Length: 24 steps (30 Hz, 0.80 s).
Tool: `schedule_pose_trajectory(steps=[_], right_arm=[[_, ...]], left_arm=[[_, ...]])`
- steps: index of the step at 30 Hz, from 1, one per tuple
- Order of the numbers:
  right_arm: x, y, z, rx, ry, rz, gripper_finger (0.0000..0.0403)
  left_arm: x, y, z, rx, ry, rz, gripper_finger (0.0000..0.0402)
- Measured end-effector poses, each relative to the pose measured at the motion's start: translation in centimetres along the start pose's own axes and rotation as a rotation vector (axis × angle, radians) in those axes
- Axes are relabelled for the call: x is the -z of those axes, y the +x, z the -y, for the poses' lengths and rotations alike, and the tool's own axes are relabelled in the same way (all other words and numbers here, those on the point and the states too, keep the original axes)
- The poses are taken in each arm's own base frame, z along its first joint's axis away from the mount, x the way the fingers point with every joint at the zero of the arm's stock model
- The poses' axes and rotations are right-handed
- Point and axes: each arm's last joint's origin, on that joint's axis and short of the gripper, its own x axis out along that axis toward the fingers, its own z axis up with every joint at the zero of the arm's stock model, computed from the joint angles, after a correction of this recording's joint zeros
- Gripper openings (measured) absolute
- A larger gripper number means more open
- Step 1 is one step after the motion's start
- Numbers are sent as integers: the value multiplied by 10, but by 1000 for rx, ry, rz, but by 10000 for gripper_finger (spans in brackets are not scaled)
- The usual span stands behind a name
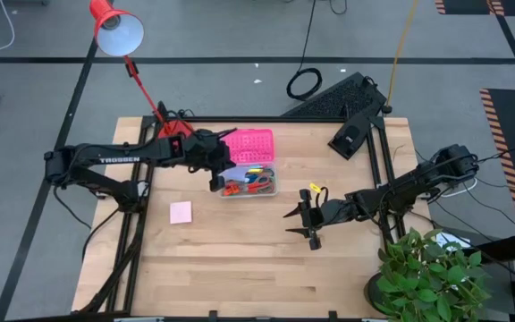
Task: Pack school essentials
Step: Put the purple sticky note into the pink supply box
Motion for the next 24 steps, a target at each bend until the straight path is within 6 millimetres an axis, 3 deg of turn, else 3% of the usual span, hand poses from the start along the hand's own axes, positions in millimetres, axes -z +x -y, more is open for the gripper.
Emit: schedule_pose_trajectory(steps=[19,24], right_arm=[[0,0,0,0,0,0,185],[0,0,0,1,0,0,185]], left_arm=[[22,10,1,7,-71,-40,2],[16,10,5,15,-55,19,1]])
